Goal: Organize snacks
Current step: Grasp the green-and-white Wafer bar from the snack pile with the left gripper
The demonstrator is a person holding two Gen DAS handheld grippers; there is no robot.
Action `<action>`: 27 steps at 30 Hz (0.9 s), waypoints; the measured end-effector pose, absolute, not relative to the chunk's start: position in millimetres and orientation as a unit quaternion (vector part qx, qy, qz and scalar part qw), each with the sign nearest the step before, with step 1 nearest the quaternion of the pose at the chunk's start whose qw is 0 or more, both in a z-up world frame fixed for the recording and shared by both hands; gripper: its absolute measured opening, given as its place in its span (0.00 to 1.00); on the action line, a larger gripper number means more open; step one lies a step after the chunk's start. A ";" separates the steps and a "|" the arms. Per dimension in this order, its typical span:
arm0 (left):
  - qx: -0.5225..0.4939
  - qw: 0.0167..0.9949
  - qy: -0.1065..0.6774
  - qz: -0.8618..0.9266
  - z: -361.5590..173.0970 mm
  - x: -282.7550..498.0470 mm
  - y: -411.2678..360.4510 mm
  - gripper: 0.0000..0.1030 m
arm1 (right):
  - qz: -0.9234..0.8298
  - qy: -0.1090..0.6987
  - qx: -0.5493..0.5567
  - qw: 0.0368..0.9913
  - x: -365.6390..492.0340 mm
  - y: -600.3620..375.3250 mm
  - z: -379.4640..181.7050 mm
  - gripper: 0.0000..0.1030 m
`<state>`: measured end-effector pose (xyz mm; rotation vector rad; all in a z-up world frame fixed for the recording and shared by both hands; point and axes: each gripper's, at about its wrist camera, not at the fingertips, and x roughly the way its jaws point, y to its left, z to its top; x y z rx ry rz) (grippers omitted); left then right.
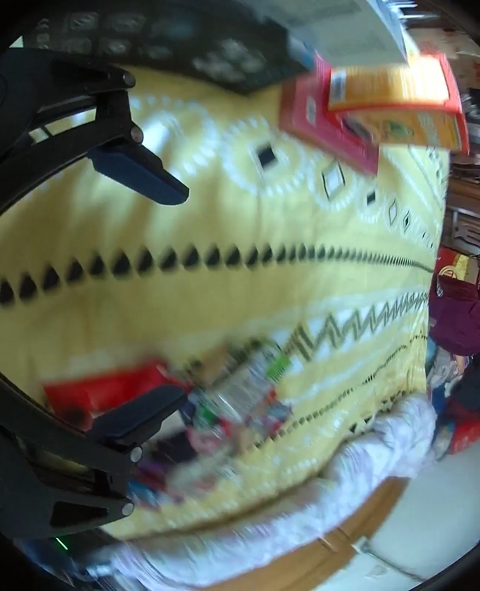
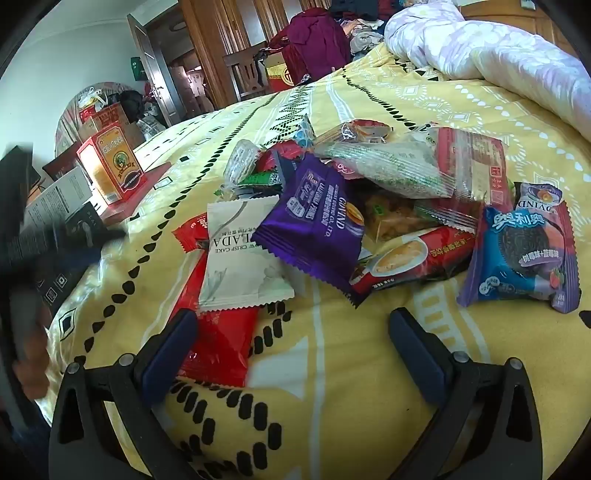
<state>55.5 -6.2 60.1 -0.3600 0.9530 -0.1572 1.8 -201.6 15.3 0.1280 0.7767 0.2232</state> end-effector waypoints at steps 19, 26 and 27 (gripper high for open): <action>-0.176 0.814 0.541 -0.121 39.7 134.0 -56.8 0.36 | 0.108 0.384 0.068 0.914 0.3 -197.4 16.5 1.00; 0.003 0.856 0.510 -0.080 64.1 50.9 -21.0 0.36 | 0.108 0.386 0.069 0.914 3.1 -199.2 16.2 1.00; 0.029 0.853 0.516 -0.072 56.1 40.0 -17.0 0.36 | 0.107 0.386 0.068 0.914 3.2 -199.7 16.1 1.00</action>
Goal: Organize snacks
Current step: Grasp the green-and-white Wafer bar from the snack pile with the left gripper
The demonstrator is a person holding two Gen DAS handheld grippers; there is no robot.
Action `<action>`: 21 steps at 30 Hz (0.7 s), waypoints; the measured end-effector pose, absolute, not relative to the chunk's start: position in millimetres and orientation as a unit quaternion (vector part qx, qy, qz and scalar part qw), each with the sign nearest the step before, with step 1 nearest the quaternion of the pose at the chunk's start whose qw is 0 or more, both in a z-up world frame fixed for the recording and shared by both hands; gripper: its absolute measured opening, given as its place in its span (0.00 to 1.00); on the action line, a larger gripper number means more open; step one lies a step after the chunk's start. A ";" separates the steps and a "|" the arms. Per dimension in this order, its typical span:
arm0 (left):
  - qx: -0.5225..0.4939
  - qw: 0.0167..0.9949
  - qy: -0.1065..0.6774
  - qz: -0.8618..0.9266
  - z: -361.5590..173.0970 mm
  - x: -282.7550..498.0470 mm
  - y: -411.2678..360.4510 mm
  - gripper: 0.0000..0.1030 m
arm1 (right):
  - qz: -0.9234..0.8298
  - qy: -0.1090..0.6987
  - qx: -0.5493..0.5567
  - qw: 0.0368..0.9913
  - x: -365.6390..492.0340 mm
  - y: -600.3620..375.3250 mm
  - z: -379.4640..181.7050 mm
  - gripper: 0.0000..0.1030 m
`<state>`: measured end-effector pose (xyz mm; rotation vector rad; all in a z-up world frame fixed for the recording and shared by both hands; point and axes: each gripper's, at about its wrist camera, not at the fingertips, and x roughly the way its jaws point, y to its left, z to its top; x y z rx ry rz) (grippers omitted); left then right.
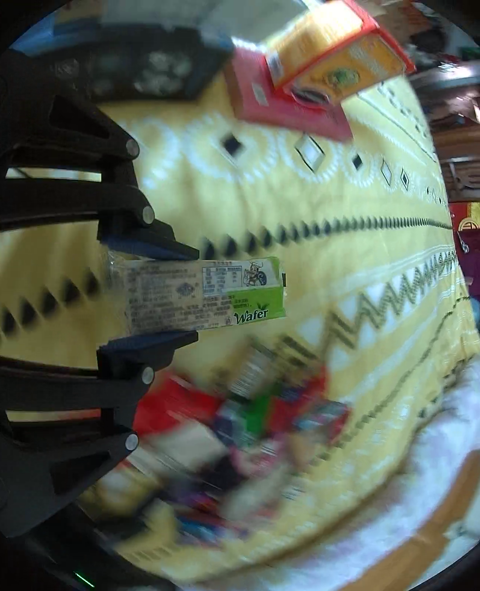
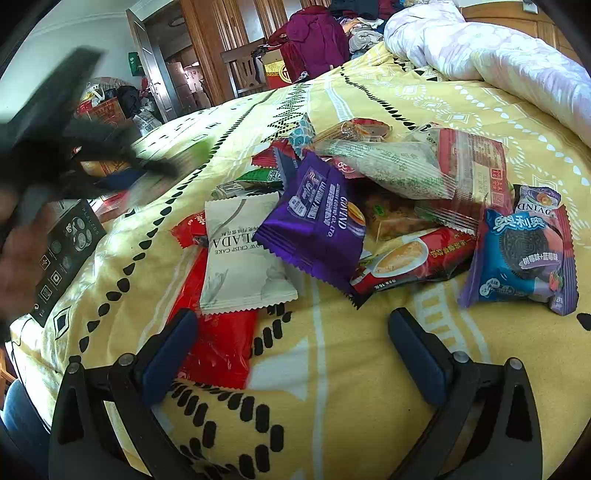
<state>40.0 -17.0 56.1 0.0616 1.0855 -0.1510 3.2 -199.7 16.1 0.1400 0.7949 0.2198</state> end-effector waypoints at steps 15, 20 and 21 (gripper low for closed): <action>0.093 0.870 0.481 -0.053 20.1 20.6 -23.8 0.51 | 0.119 0.403 0.100 0.902 -18.5 -221.6 75.5 0.92; 0.101 0.874 0.471 -0.058 19.7 12.1 -34.5 0.41 | -0.018 0.385 0.112 0.916 -11.6 -279.9 107.0 0.92; 0.096 0.875 0.471 -0.058 19.8 12.6 -34.6 0.41 | -0.039 0.401 0.105 0.909 -3.9 -289.9 102.8 0.92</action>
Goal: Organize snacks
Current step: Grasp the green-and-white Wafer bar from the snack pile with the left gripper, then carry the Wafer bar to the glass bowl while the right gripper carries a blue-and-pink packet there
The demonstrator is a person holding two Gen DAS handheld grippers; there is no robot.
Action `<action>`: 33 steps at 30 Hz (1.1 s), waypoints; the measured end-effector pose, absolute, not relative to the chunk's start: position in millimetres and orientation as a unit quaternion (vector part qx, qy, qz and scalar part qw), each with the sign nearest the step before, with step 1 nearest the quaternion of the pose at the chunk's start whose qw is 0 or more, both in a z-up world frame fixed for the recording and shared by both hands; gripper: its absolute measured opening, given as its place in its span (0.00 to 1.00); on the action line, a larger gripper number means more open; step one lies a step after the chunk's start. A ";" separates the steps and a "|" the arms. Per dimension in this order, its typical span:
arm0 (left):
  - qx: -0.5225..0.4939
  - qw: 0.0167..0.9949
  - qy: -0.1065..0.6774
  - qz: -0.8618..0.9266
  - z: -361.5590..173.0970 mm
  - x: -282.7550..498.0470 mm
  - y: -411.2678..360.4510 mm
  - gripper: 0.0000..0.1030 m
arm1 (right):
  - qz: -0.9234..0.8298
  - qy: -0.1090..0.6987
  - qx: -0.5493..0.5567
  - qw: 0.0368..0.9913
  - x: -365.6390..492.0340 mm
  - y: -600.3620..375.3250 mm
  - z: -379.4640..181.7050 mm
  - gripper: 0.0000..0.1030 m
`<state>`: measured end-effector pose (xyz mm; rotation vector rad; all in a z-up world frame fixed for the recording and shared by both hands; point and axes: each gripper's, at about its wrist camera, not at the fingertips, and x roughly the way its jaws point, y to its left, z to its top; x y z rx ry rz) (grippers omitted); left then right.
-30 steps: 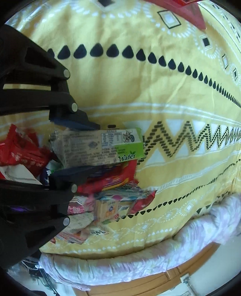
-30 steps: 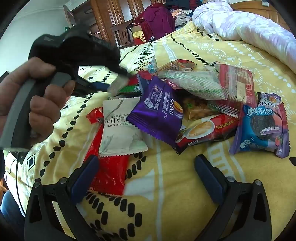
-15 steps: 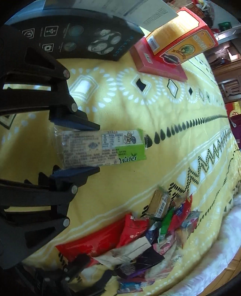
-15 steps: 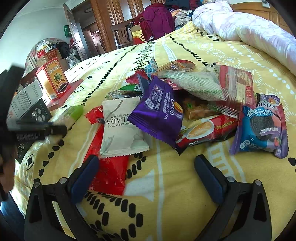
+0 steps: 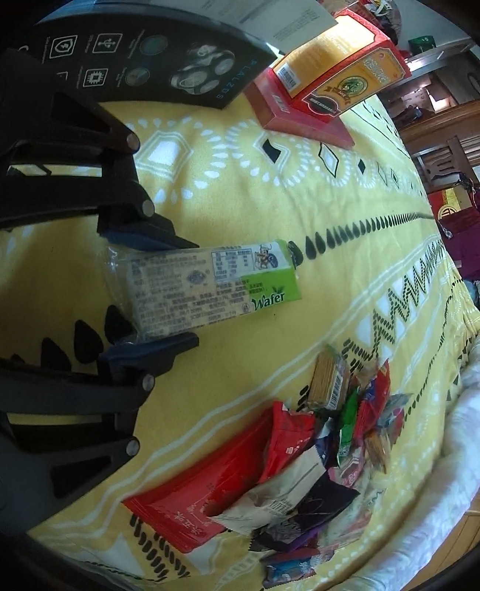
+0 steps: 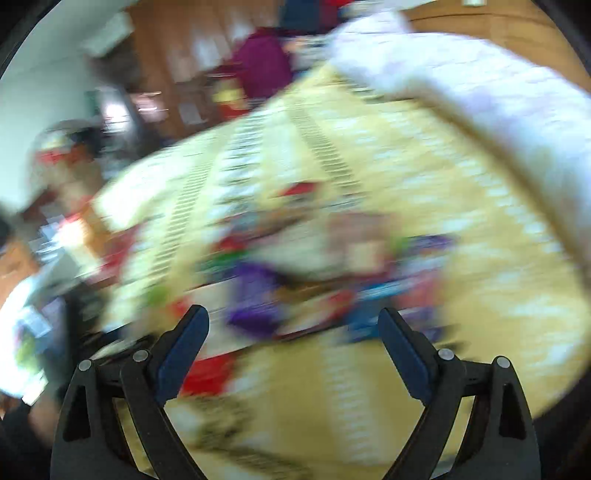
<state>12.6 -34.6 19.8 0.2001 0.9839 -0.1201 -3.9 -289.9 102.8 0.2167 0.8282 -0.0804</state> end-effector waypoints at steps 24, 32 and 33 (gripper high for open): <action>0.075 0.894 0.436 -0.068 30.4 3.7 -28.6 0.37 | -0.085 0.449 0.120 0.881 12.1 -289.1 52.2 0.49; 0.076 0.926 0.364 -0.057 99.7 -16.2 -22.3 0.36 | -0.015 0.398 0.099 0.912 -20.4 -258.0 100.6 0.47; 0.071 0.931 0.355 -0.050 111.3 -19.0 -17.5 0.36 | -0.011 0.393 0.099 0.914 -19.8 -255.8 105.9 0.47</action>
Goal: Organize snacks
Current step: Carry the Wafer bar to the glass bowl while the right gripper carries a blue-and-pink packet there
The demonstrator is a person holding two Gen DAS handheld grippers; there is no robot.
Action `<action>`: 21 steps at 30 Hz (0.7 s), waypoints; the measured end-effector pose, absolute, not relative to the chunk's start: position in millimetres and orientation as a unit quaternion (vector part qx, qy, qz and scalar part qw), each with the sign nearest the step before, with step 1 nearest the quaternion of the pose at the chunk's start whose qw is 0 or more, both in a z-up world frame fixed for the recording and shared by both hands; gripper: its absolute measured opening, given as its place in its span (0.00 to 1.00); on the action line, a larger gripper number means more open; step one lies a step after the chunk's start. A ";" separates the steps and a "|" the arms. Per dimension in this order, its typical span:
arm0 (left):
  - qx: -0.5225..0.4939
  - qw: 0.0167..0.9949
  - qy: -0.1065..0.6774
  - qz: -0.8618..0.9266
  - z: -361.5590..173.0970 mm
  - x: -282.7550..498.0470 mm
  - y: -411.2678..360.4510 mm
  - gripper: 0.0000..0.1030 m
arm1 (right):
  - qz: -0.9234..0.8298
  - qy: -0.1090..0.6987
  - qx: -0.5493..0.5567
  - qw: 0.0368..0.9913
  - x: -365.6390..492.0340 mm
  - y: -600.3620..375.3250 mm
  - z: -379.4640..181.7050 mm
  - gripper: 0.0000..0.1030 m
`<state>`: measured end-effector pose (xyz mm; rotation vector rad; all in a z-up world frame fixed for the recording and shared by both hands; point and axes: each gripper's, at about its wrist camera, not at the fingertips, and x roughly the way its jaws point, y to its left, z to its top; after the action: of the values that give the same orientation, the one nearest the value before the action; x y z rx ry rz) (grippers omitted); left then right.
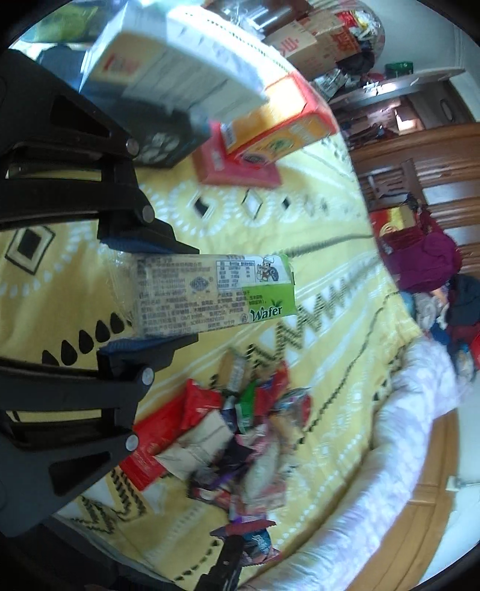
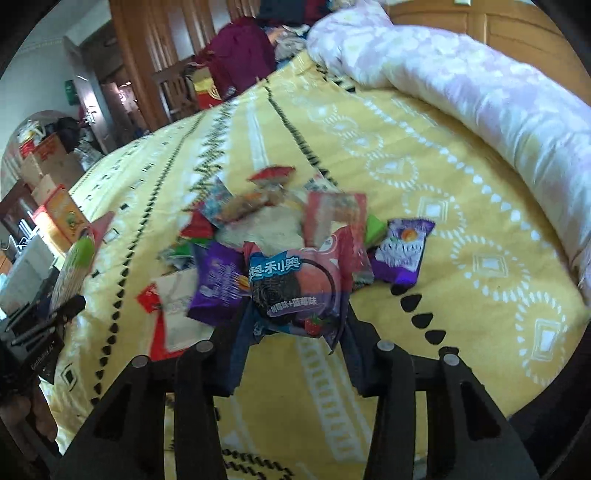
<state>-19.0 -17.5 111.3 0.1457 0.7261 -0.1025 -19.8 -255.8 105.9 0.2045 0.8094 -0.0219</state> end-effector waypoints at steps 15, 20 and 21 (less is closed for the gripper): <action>-0.016 0.948 0.260 0.180 232.1 -82.0 189.9 0.36 | 0.249 0.289 0.012 0.924 -11.5 -41.8 241.2 0.47; -0.061 0.927 0.245 0.278 248.0 -114.6 284.1 0.36 | 0.350 0.289 0.001 0.891 -5.7 64.3 266.5 0.47; -0.065 0.921 0.247 0.295 248.7 -116.8 301.5 0.36 | 0.375 0.290 -0.008 0.880 -6.4 97.0 272.8 0.47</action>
<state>-116.8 301.5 248.7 -0.1336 0.5069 0.6059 -6.4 97.0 272.8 -0.0169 0.6045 0.7817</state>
